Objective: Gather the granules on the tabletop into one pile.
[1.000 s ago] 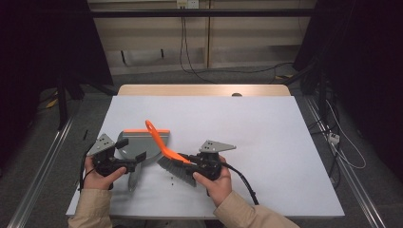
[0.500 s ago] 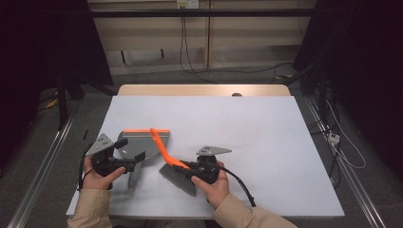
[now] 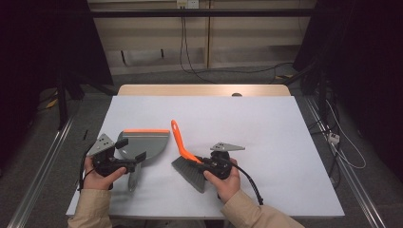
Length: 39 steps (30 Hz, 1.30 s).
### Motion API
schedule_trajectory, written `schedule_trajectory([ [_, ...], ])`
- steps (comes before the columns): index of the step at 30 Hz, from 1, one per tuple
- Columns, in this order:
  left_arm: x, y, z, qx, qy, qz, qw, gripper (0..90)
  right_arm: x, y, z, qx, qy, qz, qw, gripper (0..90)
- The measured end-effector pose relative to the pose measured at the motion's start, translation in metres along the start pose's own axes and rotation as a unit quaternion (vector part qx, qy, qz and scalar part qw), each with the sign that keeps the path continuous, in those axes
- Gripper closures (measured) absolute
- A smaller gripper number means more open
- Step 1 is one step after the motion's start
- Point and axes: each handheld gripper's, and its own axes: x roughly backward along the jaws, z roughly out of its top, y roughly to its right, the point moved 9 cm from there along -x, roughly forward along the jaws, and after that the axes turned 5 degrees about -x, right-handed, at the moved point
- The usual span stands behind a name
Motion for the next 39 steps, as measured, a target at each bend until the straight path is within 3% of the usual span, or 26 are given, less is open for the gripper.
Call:
schedule_trajectory([
  [2, 0.000, 0.000, 0.000, 0.000, -0.001, 0.000, 1.0000, 7.2, 0.003, 0.004, 0.002, 0.007, 0.003, -0.008, 0.9999, 70.7],
  [14, -0.001, 0.001, 0.000, -0.003, -0.002, 0.000, 1.0000, 7.2, 0.017, 0.023, 0.007, -0.006, 0.010, -0.026, 0.9996, 70.7],
  [20, -0.002, 0.002, 0.000, -0.003, -0.003, -0.002, 1.0000, 7.2, 0.016, 0.020, 0.010, -0.037, 0.015, -0.004, 0.9992, 71.2],
  [24, -0.002, 0.002, 0.000, -0.003, -0.002, -0.003, 1.0000, 7.2, 0.015, 0.016, 0.019, -0.039, 0.022, 0.007, 0.9990, 71.4],
  [27, -0.002, 0.002, 0.000, -0.003, -0.003, -0.003, 1.0000, 7.2, 0.014, 0.012, 0.033, -0.023, 0.032, 0.013, 0.9991, 71.4],
  [31, -0.002, 0.002, 0.000, 0.000, -0.001, -0.004, 1.0000, 7.2, 0.007, 0.010, 0.054, 0.030, 0.036, 0.000, 0.9989, 71.4],
  [35, -0.002, 0.001, 0.000, 0.001, -0.001, -0.003, 1.0000, 7.2, -0.010, 0.015, 0.065, 0.099, 0.017, -0.032, 0.9944, 71.4],
  [39, -0.002, -0.001, 0.000, 0.002, -0.002, -0.002, 1.0000, 7.2, -0.025, 0.023, 0.067, 0.122, -0.006, -0.039, 0.9918, 71.3],
])
